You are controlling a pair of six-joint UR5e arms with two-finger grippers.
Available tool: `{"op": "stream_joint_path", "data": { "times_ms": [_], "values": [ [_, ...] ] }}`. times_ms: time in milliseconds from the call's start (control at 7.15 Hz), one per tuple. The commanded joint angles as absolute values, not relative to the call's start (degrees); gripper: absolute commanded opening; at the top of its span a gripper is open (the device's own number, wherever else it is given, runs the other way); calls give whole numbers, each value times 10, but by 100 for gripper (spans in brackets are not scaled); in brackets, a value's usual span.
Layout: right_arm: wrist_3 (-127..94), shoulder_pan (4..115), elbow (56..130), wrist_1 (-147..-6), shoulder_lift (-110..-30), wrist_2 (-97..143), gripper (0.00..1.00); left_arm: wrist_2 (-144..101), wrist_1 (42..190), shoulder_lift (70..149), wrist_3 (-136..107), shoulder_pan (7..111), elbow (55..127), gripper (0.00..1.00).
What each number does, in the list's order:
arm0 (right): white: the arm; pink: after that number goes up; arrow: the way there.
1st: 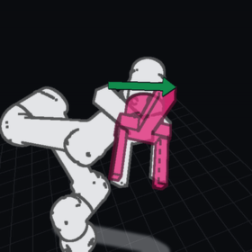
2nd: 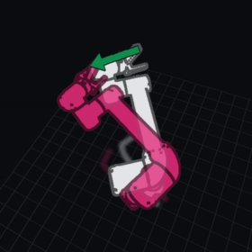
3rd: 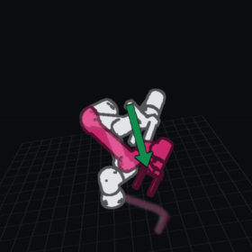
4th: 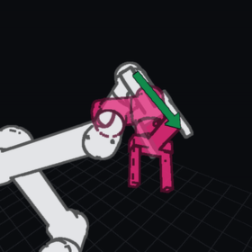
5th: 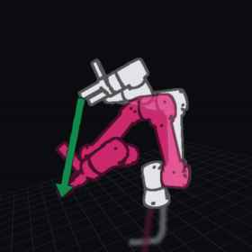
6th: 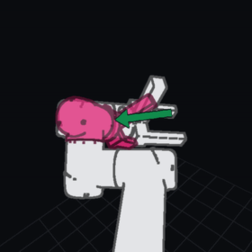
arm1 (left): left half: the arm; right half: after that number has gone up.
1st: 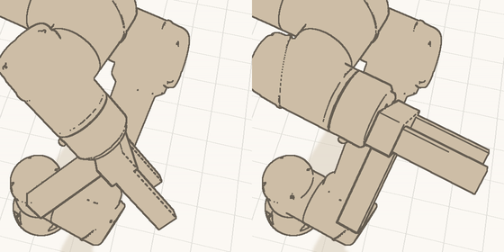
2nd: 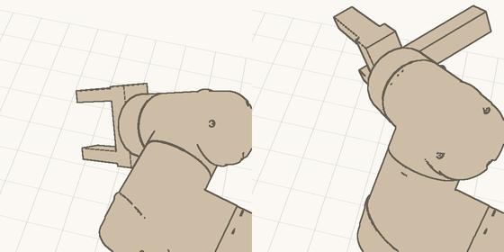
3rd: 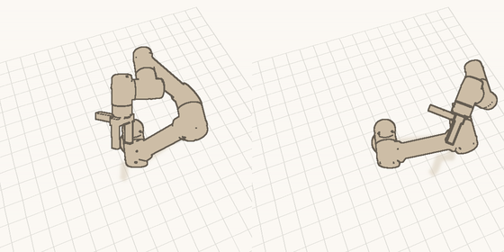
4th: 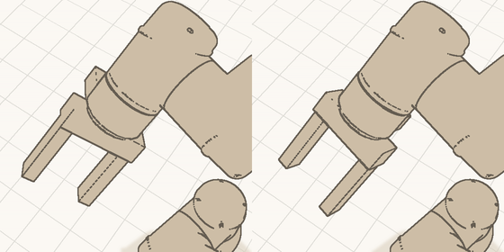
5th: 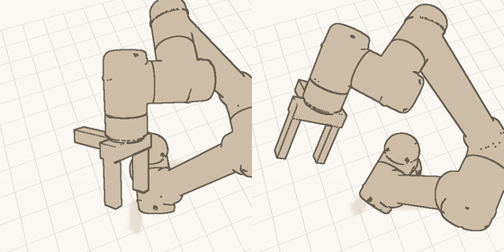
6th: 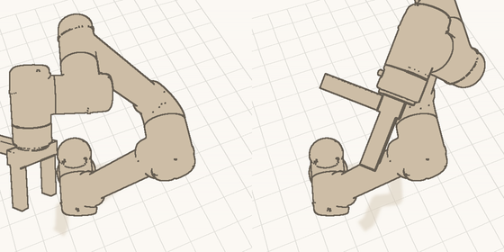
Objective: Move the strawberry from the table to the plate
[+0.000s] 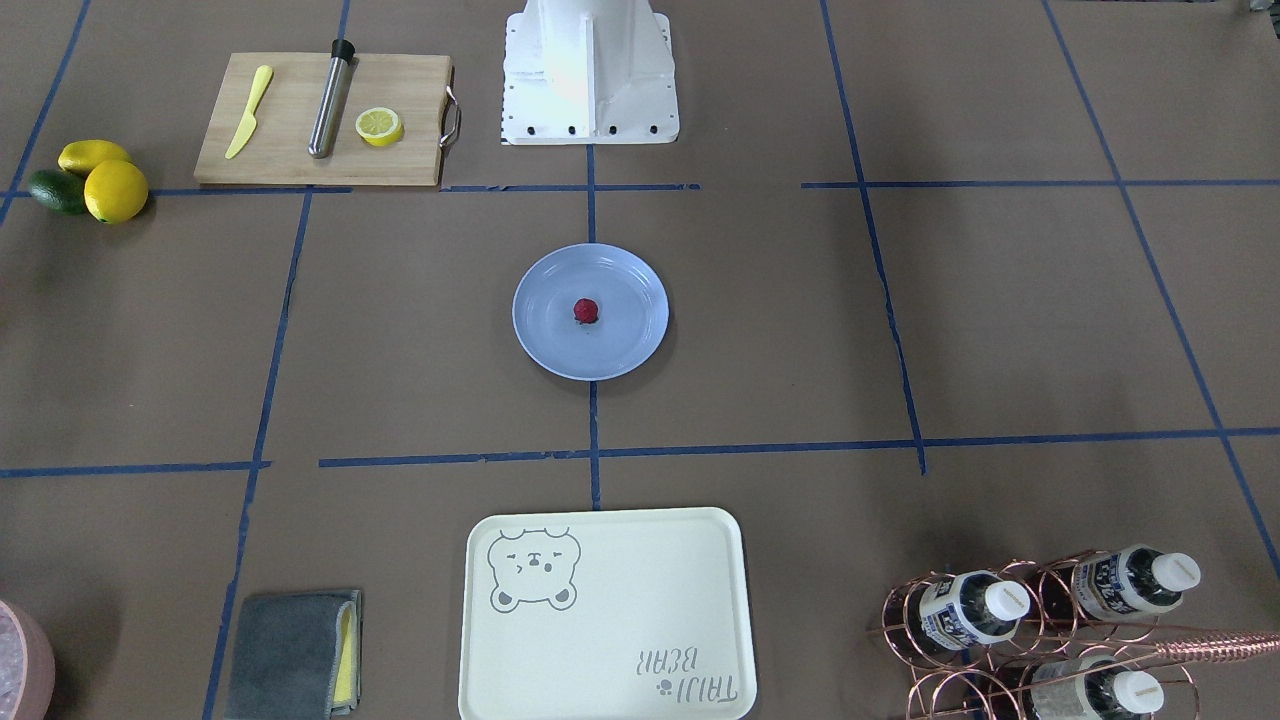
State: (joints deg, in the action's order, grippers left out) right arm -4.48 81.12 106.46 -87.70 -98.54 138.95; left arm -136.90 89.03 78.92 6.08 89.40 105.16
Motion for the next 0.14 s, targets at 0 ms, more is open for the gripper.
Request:
{"op": "stream_joint_path", "data": {
  "times_ms": [0],
  "values": [
    [-45,811,1064,-875,-985,1389,100,-1368,890,788,61,895,1052,100]
  ]
}}
